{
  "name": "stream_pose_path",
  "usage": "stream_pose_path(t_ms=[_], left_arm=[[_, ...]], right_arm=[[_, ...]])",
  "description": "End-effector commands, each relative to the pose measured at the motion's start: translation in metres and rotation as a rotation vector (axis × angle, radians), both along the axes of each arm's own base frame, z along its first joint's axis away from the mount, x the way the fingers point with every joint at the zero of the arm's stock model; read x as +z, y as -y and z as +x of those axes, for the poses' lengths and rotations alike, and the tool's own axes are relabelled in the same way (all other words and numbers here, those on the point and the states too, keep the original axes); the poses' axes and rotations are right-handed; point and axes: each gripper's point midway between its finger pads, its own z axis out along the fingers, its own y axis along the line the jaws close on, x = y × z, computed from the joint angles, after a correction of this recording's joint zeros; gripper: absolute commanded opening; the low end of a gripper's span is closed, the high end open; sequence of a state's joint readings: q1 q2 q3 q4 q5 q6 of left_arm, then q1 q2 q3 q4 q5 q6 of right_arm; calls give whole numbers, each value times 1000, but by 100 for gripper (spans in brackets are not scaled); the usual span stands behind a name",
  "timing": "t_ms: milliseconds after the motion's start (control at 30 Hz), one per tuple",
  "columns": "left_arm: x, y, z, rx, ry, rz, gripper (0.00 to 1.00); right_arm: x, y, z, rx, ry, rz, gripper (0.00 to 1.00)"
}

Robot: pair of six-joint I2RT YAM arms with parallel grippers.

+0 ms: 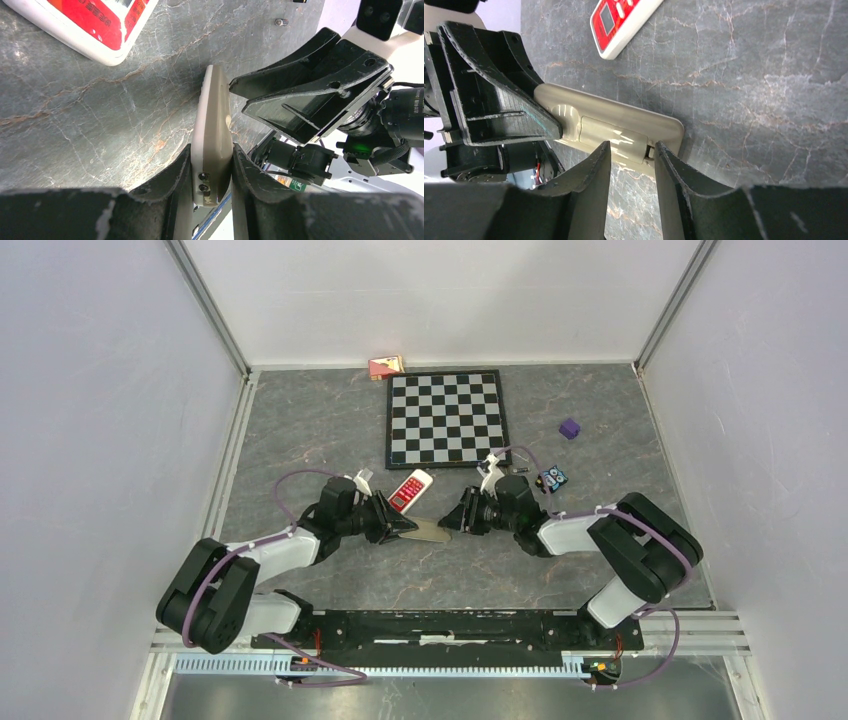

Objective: Load the batteries into the remote control

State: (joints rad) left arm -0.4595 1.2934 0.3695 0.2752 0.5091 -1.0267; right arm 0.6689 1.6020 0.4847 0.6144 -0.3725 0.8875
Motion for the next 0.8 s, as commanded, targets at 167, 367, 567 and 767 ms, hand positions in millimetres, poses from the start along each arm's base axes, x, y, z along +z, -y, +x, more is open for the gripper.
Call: stream_pose_path(t_ms=[167,367,567,767], left_arm=[[-31,-15,-12,7,-60,120,2],[-31,-15,-11,5,-57,121,2],[-31,-14,-12,-4,-55,119,2],[-32,-14,-14,-8,-55,120,2]], right_arm=[[0,3,-18,36,-18,-13,41],[-6,1,-14,35,-22,-25,41],[-10,0,-10,25,-20,-29,41],[-18,3,-7,4,-29,-62,41]])
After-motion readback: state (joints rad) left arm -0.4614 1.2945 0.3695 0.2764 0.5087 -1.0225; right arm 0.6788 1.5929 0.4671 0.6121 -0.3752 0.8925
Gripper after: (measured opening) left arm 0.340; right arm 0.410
